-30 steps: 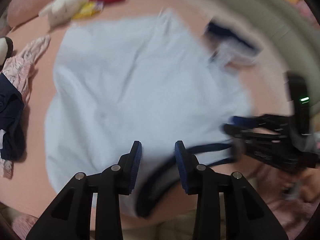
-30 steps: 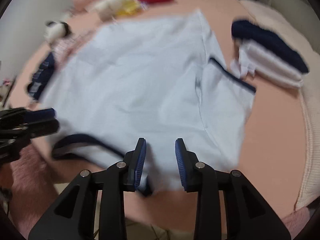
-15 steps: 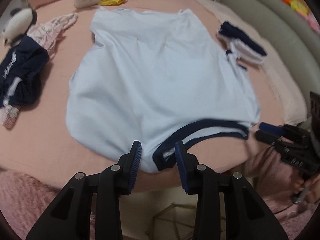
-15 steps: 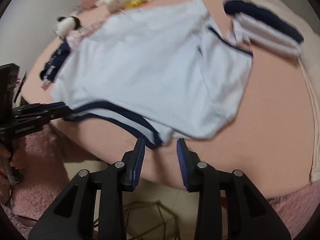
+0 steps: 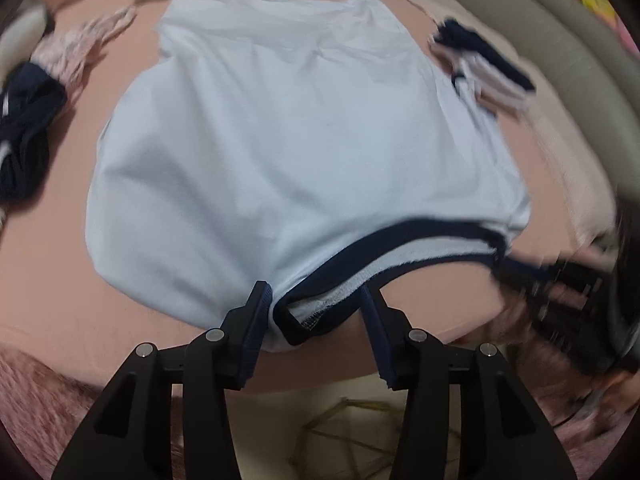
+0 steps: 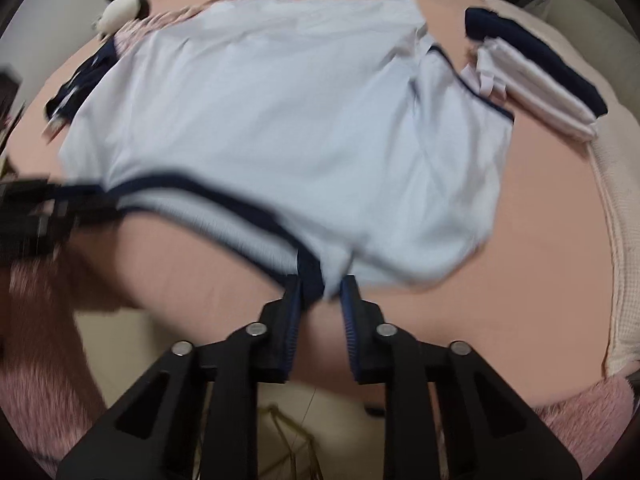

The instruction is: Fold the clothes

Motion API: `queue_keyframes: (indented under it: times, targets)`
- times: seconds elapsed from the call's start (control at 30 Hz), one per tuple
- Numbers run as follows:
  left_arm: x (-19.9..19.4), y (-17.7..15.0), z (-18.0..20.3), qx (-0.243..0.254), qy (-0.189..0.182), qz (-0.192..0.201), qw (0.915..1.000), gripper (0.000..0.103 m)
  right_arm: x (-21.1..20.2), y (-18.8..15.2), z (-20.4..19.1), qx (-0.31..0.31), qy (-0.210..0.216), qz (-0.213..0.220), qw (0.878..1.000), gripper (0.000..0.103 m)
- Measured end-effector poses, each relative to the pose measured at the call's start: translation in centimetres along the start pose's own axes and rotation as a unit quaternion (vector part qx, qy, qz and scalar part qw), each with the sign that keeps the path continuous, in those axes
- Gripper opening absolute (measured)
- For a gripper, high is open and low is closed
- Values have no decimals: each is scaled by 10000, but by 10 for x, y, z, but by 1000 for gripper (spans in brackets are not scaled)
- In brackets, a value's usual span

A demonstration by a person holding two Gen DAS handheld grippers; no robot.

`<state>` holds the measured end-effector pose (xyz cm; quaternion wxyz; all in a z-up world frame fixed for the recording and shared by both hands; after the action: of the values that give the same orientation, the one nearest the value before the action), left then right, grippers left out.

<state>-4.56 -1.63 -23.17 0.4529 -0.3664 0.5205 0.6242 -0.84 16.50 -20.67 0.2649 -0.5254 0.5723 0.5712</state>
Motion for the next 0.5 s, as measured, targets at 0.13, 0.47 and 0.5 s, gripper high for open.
queue_keyframes:
  times: [0.13, 0.47, 0.5]
  targets:
    - [-15, -13, -31, -1271, -941, 159, 9873, 49, -26, -11, 29, 963, 743, 352, 9919, 19]
    - [-9, 7, -94, -2460, -86, 581, 9675, 52, -50, 35, 139, 2295, 359, 1385, 9627, 57]
    - [1, 15, -94, -2425, -119, 510, 9687, 53, -40, 44, 146, 2281, 307, 1323, 9641, 60]
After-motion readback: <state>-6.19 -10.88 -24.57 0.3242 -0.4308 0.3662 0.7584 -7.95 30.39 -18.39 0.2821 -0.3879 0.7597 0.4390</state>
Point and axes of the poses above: each gripper's, at about its wrist camera, not at the fingertips, and x roughly the way its jaws point, z to its right, y to its top, the point moved 1 cm from there along x, roughly the way its jaws point, and after that the axes turned 11 degrees about y, right-handed, at the moved point
